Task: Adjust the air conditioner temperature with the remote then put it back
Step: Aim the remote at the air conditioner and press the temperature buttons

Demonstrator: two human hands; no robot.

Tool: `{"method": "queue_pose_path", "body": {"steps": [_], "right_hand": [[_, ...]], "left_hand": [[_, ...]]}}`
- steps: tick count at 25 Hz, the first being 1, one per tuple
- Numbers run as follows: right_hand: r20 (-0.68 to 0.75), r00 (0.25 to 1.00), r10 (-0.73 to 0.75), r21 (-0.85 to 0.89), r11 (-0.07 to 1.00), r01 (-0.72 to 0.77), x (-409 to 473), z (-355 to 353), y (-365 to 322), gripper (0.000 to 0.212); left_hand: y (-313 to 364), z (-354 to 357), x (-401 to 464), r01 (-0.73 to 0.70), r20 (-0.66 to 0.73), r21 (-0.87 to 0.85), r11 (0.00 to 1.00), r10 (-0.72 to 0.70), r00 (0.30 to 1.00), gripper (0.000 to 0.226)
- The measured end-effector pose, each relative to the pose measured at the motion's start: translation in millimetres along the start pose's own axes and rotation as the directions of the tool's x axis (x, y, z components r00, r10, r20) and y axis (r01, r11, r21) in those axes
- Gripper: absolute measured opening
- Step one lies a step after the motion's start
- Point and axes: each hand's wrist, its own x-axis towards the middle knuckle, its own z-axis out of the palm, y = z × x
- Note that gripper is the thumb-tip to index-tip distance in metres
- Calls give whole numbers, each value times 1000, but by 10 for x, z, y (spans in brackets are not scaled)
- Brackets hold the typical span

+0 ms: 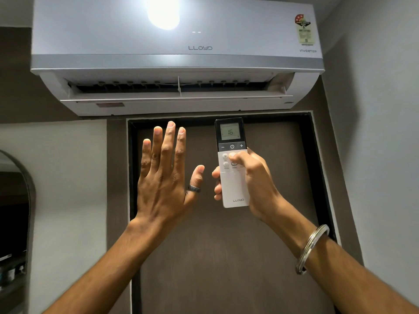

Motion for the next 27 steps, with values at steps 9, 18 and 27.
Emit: {"method": "queue_pose_path", "body": {"steps": [9,18,27], "right_hand": [[-24,1000,-13,-29,1000,13,-44,-57,4,33],[-18,1000,13,-40,999,-13,-90,-120,-23,39],[-17,1000,-10,-63,998,9,-120,-137,-97,39]], "left_hand": [[105,-11,-89,11,23,-40,999,-11,1000,80],[182,-21,-84,13,37,-50,999,-11,999,80],[208,-86,-58,10,25,-54,999,-9,1000,80]]}}
